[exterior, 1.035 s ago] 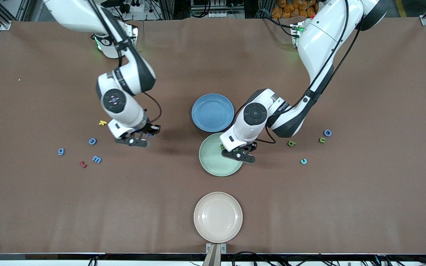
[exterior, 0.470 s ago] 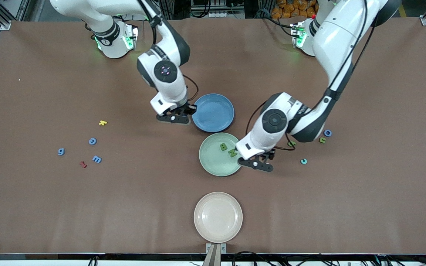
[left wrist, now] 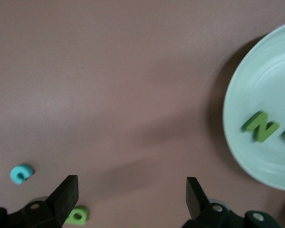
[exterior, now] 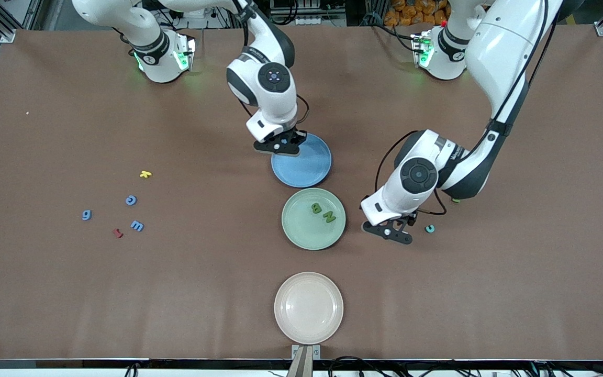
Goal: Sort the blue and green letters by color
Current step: 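Release the Z while the right gripper drops the X on the blue plate, then grasp the green 9 with the left gripper while the right reaches blue 6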
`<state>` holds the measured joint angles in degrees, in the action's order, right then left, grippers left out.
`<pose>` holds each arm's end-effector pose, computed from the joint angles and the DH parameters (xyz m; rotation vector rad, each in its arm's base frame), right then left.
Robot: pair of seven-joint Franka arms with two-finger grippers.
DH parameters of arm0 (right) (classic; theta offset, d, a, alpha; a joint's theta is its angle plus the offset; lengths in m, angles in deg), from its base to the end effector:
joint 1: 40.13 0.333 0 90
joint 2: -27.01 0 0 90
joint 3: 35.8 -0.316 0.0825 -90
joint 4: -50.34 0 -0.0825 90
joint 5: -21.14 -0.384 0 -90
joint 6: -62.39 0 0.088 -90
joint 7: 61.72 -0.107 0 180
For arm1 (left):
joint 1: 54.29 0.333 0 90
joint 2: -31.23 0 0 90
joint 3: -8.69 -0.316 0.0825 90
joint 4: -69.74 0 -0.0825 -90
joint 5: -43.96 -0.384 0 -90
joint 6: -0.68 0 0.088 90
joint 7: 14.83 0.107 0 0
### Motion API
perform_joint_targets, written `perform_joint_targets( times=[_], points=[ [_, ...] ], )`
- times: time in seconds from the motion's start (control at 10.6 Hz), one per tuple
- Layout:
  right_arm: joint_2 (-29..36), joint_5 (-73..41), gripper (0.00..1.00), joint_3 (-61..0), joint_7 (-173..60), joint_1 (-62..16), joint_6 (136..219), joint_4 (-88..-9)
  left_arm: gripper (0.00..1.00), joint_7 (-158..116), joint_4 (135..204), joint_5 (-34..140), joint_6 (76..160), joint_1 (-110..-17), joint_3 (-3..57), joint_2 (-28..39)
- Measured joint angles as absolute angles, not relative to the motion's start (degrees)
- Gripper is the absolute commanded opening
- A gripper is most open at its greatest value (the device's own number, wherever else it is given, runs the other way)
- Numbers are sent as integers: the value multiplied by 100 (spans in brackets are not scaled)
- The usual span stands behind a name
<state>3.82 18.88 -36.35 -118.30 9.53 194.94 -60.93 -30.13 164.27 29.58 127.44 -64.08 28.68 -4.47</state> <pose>0.3942 0.4741 0.2711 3.1257 -0.2177 -0.0719 0.6094 -0.3066 0.2647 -3.0906 0.5409 0.0240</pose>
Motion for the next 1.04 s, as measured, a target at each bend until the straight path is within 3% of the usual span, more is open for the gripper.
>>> perform_joint_targets(
  times=[0.19,0.28,0.38,0.47,1.04],
  points=[
    [182,1889,63,-3635,-12265,1175,19501,-6016,100,-2974,16939,2798,12755,-6319,2869,-99],
    [128,1889,65,-3633,-12483,1204,19502,-5955,100,-2974,17214,2603,12916,-6239,2868,50],
    [99,1889,92,-3628,-12581,1204,19502,-5874,100,-2974,17559,2482,13280,-6038,2886,180],
    [95,1889,100,-3613,-12612,1204,19498,-5804,100,-2933,17870,2454,13581,-5805,2926,261],
    [78,1897,100,-3469,-12627,802,19171,-5694,100,-2750,18699,2383,14212,-5421,2987,303]
  ],
)
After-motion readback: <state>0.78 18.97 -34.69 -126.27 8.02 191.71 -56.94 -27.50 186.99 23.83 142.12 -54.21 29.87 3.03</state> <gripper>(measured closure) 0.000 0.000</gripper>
